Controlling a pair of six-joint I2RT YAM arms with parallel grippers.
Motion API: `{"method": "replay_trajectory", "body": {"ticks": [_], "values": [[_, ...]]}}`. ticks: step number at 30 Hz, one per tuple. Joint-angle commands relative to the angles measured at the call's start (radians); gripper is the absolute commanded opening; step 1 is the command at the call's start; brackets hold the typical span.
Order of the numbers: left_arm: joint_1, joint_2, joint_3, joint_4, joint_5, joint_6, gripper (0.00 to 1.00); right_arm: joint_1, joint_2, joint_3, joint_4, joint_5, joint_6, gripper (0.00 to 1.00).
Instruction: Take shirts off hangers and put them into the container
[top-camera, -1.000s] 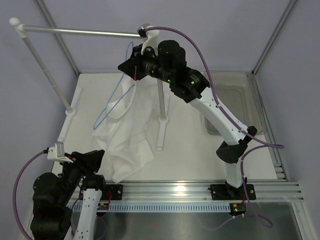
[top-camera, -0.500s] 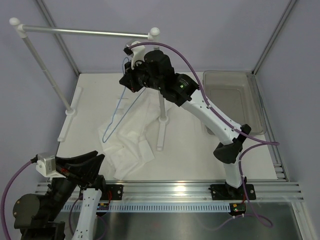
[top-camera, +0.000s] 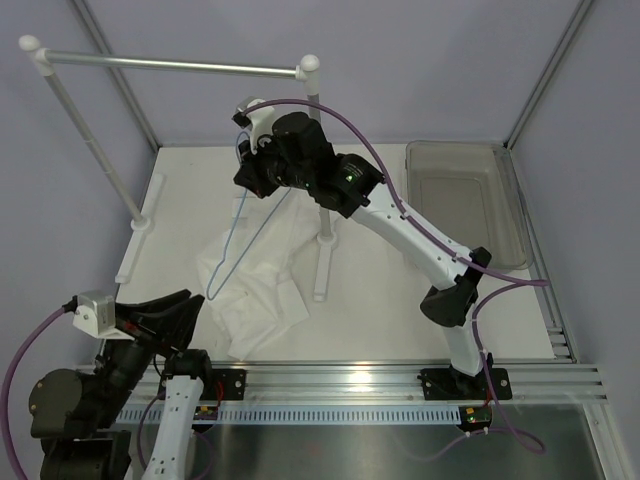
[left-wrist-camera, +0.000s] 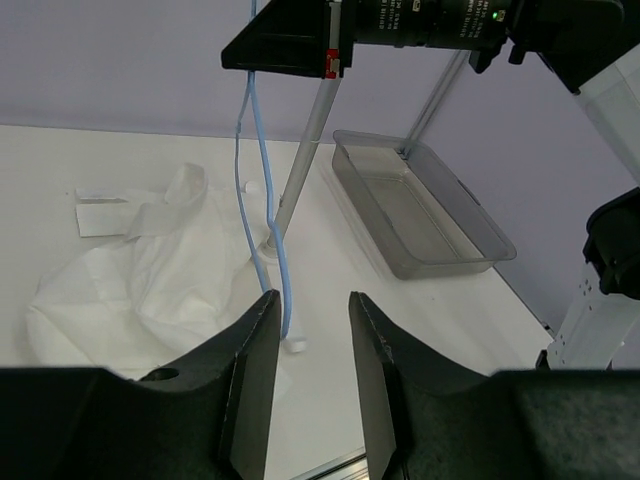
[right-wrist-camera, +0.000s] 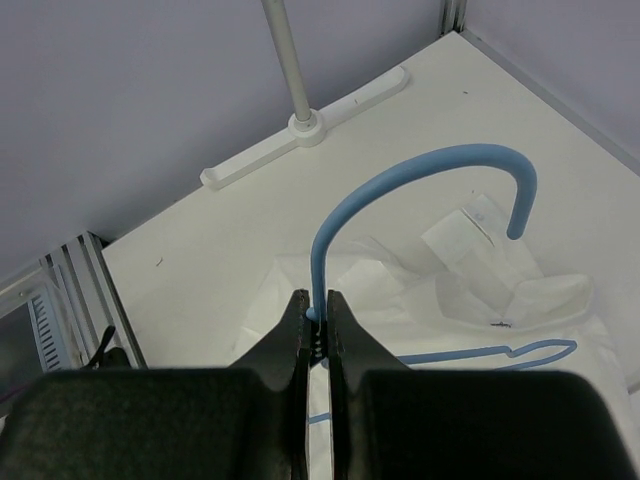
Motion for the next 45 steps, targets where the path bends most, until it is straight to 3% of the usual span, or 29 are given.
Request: {"method": "replay_trajectory", "body": {"ticks": [1,15,19,20,26,28,31,33,34,36,41,45], "values": [[0.013,0.032,-0.048,0.068,-0.003,0.029,0.37,0.027,0.001,0.068,-0.017,0.004,-0.022,0.00],[0.018,0.055,-0.154,0.138,0.042,0.027,0.35,0.042,0.066,0.204,-0.074,-0.007,-0.019,0.00],[0.018,0.073,-0.148,0.104,0.002,0.038,0.15,0.046,0.052,0.181,-0.067,-0.007,-0.019,0.00],[0.018,0.078,-0.148,0.098,-0.015,0.038,0.00,0.049,0.047,0.176,-0.065,-0.007,-0.021,0.00],[0.019,0.089,-0.173,0.095,-0.070,0.027,0.00,0.052,0.034,0.170,-0.079,-0.011,-0.034,0.00],[0.018,0.080,-0.174,0.095,-0.092,0.033,0.00,0.053,0.018,0.155,-0.077,-0.030,-0.037,0.14],[0.018,0.070,-0.163,0.086,-0.121,0.049,0.00,0.062,-0.018,0.128,-0.071,-0.034,-0.036,0.54],[0.019,0.078,-0.153,0.070,-0.124,0.058,0.00,0.069,-0.043,0.133,-0.089,-0.028,-0.019,0.72],[0.019,0.078,-0.151,0.070,-0.125,0.059,0.00,0.076,-0.052,0.136,-0.096,-0.030,-0.011,0.87],[0.019,0.075,-0.150,0.067,-0.129,0.056,0.00,0.093,-0.092,0.130,-0.115,-0.022,0.004,0.99],[0.018,0.063,-0.122,0.053,-0.164,0.059,0.00,0.186,-0.242,0.055,-0.146,0.056,0.038,0.99],[0.018,0.057,-0.041,0.017,-0.202,0.069,0.00,0.262,-0.435,-0.147,-0.148,0.143,0.123,0.99]]}}
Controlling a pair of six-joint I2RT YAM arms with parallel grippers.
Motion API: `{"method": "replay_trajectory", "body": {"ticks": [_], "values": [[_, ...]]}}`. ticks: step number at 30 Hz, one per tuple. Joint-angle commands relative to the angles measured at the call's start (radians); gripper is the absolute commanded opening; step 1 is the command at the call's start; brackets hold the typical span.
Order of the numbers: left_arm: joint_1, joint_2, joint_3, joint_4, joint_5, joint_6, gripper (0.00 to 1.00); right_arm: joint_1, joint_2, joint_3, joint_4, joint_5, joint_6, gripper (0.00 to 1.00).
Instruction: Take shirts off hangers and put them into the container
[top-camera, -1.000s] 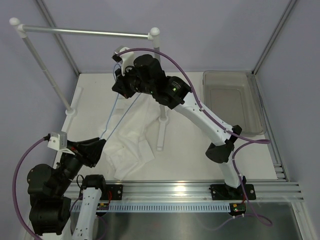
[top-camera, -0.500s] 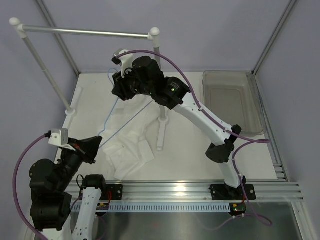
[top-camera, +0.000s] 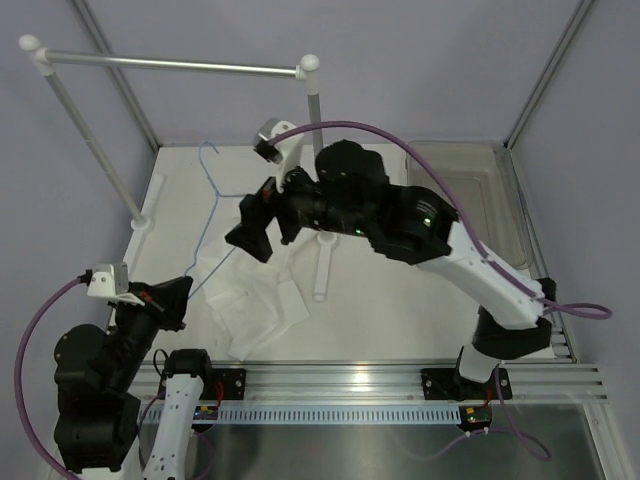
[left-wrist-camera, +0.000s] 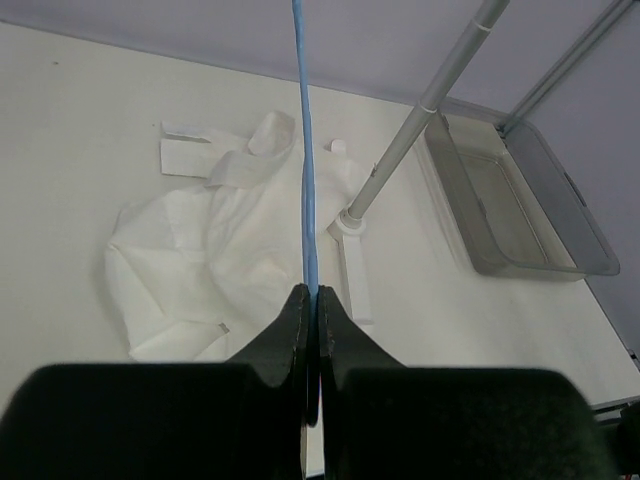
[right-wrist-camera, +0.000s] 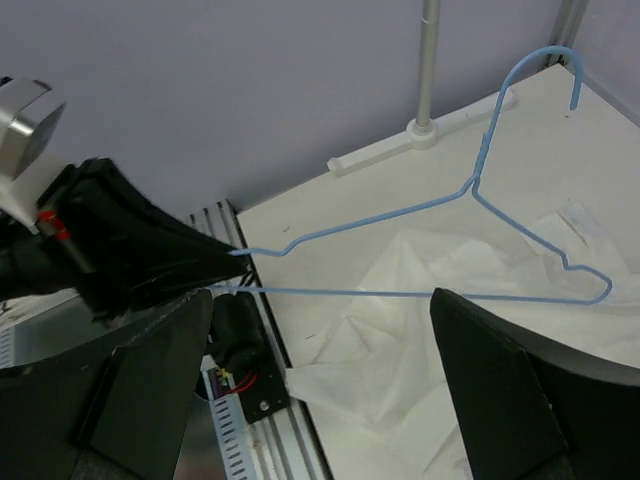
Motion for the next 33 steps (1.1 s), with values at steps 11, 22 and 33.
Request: {"method": "replay_trajectory", "body": {"ticks": [11,22,33], "values": [[0.001,0.058,0.299,-0.006,-0.212,0.088,0.00,0.081,-0.705,-0.528,-0.040,0.207,0.182,0.99],[0.003,0.189,0.303,0.240,-0.218,0.151,0.00,0.082,-0.924,-0.951,-0.007,0.169,0.236,0.99],[0.003,0.300,0.288,0.392,-0.207,0.164,0.00,0.081,-1.019,-1.209,0.058,0.132,0.314,0.99]]}}
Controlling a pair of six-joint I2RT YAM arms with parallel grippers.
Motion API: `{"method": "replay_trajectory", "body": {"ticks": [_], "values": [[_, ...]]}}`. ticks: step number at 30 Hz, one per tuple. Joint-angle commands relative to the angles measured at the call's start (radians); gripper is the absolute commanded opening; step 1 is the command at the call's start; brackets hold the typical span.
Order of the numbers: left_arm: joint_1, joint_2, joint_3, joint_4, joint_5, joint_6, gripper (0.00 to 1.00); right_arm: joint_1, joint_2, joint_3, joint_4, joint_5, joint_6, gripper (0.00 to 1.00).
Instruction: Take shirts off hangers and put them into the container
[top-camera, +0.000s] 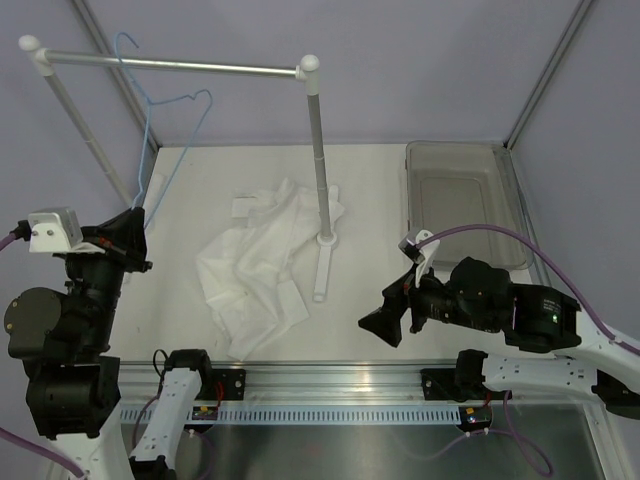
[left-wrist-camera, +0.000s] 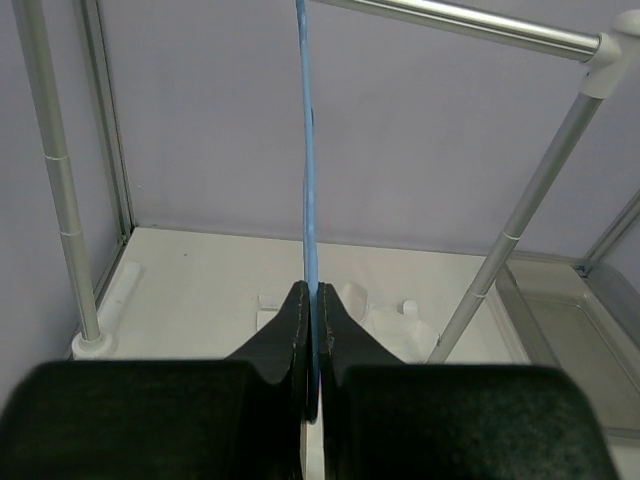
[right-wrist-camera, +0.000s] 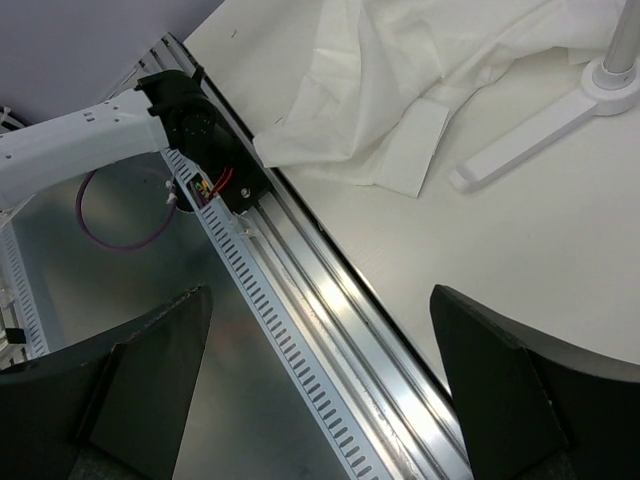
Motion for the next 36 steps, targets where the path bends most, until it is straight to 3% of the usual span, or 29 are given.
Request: {"method": "replay_trajectory", "body": {"ticks": [1,13,22,26,28,36], "values": [[0.003,0.033,0.003,0.139,-0.007,0.024,0.00,0.002,-0.020,-0.022,0.061,-0.026,0.042,0.99],[0.001,0.119,-0.089,0.203,-0.016,0.052,0.00,0.000,0.003,-0.029,0.079,-0.017,0.042,0.99],[0.001,0.087,-0.146,0.197,-0.034,0.056,0.00,0.000,0.109,-0.003,0.113,0.005,0.025,1.00],[0.003,0.053,-0.166,0.182,-0.054,0.061,0.14,0.002,0.228,0.020,0.150,0.035,-0.009,1.00],[0.001,0.042,-0.178,0.170,-0.060,0.065,0.27,0.000,0.300,0.027,0.176,0.057,-0.019,0.99],[0.001,-0.010,-0.202,0.121,-0.071,0.098,0.46,0.000,0.650,0.159,0.326,0.077,-0.107,1.00]]}}
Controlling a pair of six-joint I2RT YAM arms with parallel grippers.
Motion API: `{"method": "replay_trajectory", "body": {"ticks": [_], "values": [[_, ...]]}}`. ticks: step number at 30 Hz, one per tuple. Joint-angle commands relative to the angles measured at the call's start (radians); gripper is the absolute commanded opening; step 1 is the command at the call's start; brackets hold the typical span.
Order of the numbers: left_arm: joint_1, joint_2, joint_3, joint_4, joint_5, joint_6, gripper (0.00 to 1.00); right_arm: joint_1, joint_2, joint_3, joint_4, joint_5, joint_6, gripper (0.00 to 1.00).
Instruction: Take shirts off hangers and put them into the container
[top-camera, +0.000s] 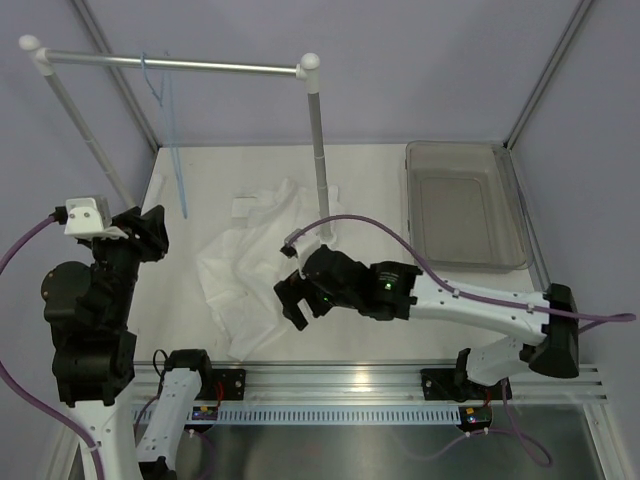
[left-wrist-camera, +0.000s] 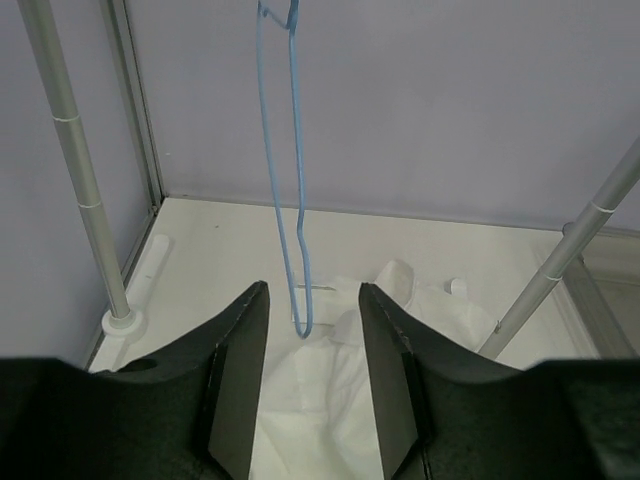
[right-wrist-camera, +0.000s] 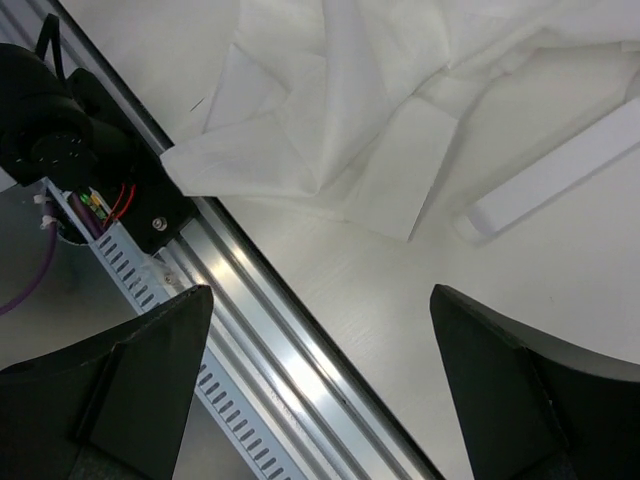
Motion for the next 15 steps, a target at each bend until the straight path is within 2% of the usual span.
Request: {"method": "replay_trajectory", "body": {"ticks": [1,6,9,12,15], "values": [[0.003,-0.016,0.000,-0.002,-0.021,0.036,0.47,-0.001,0.152,0.136,0.103,0.045,-0.062,0.99],[0.001,-0.044,0.032,-0.050,-0.046,0.056,0.53,-0.061,0.436,0.342,0.056,0.042,-0.085,0.99],[0.001,-0.061,0.063,-0.080,-0.080,0.050,0.54,-0.125,0.540,0.448,0.057,0.061,-0.075,0.99],[0.001,-0.098,0.073,-0.109,-0.063,0.022,0.55,-0.187,0.614,0.578,0.048,0.013,-0.072,0.99],[0.001,-0.144,0.067,-0.140,-0.049,-0.016,0.54,-0.245,0.807,0.788,-0.038,-0.045,-0.100,0.99]]}}
